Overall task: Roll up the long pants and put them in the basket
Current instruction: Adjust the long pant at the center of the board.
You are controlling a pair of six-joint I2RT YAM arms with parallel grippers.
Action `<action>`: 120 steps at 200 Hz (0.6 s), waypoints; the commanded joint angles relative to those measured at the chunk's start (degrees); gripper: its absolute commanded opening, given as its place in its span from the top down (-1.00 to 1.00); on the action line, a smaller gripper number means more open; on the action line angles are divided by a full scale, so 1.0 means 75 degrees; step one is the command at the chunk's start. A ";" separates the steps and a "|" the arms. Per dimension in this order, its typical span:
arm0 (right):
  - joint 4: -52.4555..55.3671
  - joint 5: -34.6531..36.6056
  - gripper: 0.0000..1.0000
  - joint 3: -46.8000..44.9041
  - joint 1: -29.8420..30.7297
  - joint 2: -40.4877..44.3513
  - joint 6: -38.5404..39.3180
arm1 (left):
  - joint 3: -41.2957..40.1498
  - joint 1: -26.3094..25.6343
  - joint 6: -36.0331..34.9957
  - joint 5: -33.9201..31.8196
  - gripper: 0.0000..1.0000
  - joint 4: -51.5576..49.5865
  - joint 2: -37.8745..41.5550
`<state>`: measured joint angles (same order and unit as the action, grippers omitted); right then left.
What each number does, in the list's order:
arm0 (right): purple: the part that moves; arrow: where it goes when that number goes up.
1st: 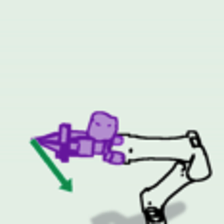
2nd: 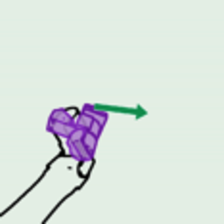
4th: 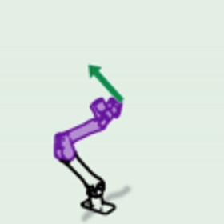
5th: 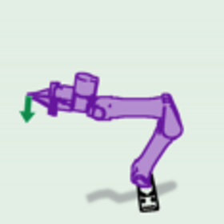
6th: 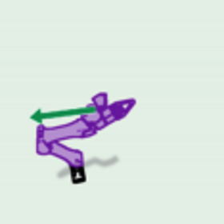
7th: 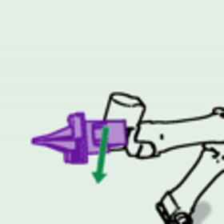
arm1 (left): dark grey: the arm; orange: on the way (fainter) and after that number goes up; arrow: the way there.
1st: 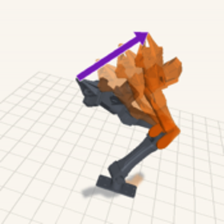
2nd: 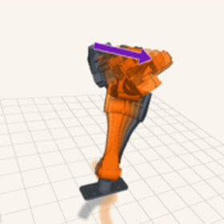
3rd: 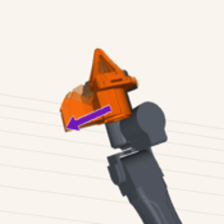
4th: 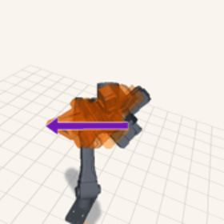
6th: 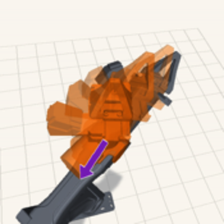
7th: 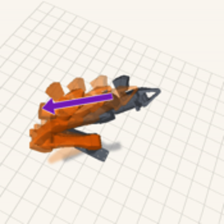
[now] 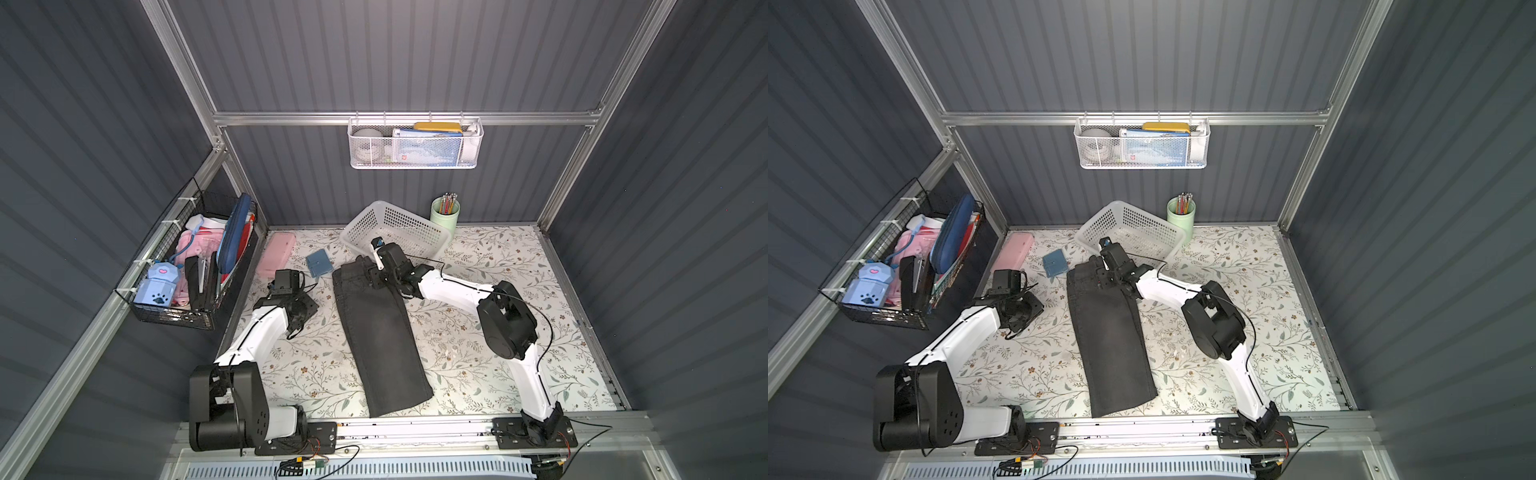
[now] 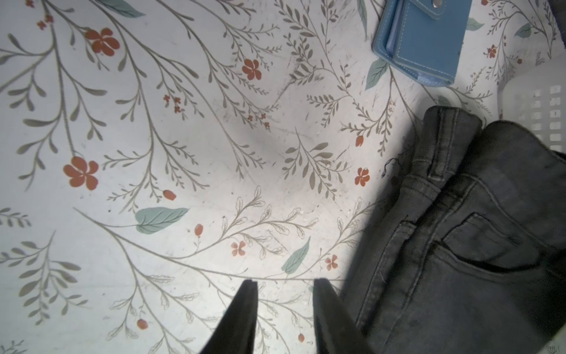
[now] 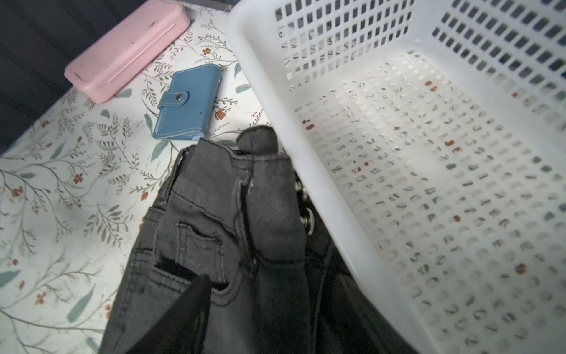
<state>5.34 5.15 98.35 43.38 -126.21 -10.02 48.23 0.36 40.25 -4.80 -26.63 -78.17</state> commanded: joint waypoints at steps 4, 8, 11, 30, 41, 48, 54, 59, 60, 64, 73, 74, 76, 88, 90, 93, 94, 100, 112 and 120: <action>0.0304 0.0333 -0.44 -0.0085 -0.0047 0.0453 0.0215 | 0.0043 -0.0001 -0.0039 -0.0099 0.32 -0.0186 0.0048; 0.0307 0.0290 -0.45 -0.0124 -0.0051 0.0559 0.0267 | 0.0065 -0.0001 -0.0066 -0.0090 0.33 -0.0204 0.0052; 0.0313 0.0236 -0.45 -0.0140 -0.0053 0.0631 0.0324 | 0.0077 -0.0001 -0.0132 -0.0077 0.32 -0.0210 0.0061; 0.0584 -0.0372 -0.40 -0.0286 -0.0018 0.1026 0.0686 | 0.0184 -0.0023 -0.0383 0.0184 0.36 -0.0155 0.0057; 0.1206 -0.0196 -0.38 -0.0207 0.0006 0.1126 0.0518 | 0.0359 -0.0116 -0.0572 0.0312 0.38 -0.0203 0.0003; 0.1589 -0.0139 -0.38 -0.0232 -0.0003 0.1237 0.0406 | 0.0489 -0.0215 -0.0704 0.0407 0.39 -0.0222 -0.0045; 0.1774 -0.0092 -0.38 -0.0366 0.0000 0.1345 0.0339 | 0.0585 -0.0347 -0.0822 0.0474 0.39 -0.0248 -0.0087; 0.1876 -0.0073 -0.38 -0.0540 0.0004 0.1464 0.0287 | 0.0719 -0.0470 -0.0927 0.0503 0.39 -0.0296 -0.0126; 0.1882 -0.0075 -0.38 -0.0574 -0.0001 0.1500 0.0272 | 0.0742 -0.0487 -0.0955 0.0513 0.39 -0.0300 -0.0137; 0.1883 -0.0129 -0.39 -0.0756 0.0005 0.1623 0.0247 | 0.0835 -0.0581 -0.1054 0.0561 0.40 -0.0323 -0.0171; 0.1792 -0.0210 -0.40 -0.1226 0.0006 0.1889 0.0222 | 0.0986 -0.0821 -0.1252 0.0716 0.43 -0.0273 -0.0253; 0.1782 -0.0208 -0.40 -0.1275 0.0006 0.1917 0.0217 | 0.1004 -0.0845 -0.1288 0.0778 0.43 -0.0254 -0.0264; 0.1769 -0.0195 -0.40 -0.1370 0.0006 0.1965 0.0172 | 0.1027 -0.0871 -0.1350 0.0882 0.44 -0.0210 -0.0288; 0.1760 -0.0236 -0.36 -0.1897 -0.0017 0.2247 -0.0041 | 0.1219 -0.1167 -0.1667 0.1436 0.50 -0.0010 -0.0464; 0.1737 -0.0284 -0.35 -0.1986 -0.0023 0.2293 -0.0054 | 0.1251 -0.1215 -0.1749 0.1586 0.52 0.0027 -0.0511; 0.1671 -0.0390 -0.33 -0.2137 -0.0029 0.2341 -0.0042 | 0.1296 -0.1300 -0.1862 0.1767 0.55 0.0086 -0.0578; 0.1645 -0.0433 -0.32 -0.2188 -0.0029 0.2354 -0.0032 | 0.1318 -0.1319 -0.1897 0.1842 0.56 0.0107 -0.0597; 0.1460 -0.0717 -0.28 -0.2449 -0.0029 0.2437 0.0004 | 0.1376 -0.1465 -0.2064 0.2163 0.59 0.0240 -0.0714; 0.0956 -0.1417 -0.20 -0.2855 -0.0019 0.2479 0.0069 | 0.1420 -0.1728 -0.2262 0.2676 0.69 0.0539 -0.0926; 0.0587 -0.1699 -0.14 -0.3010 -0.0012 0.2370 0.0024 | 0.1407 -0.1848 -0.2288 0.2858 0.72 0.0713 -0.1075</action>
<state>13.96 0.47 80.31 43.31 -107.18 -9.13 58.04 -10.72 28.88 6.74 -24.67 -83.05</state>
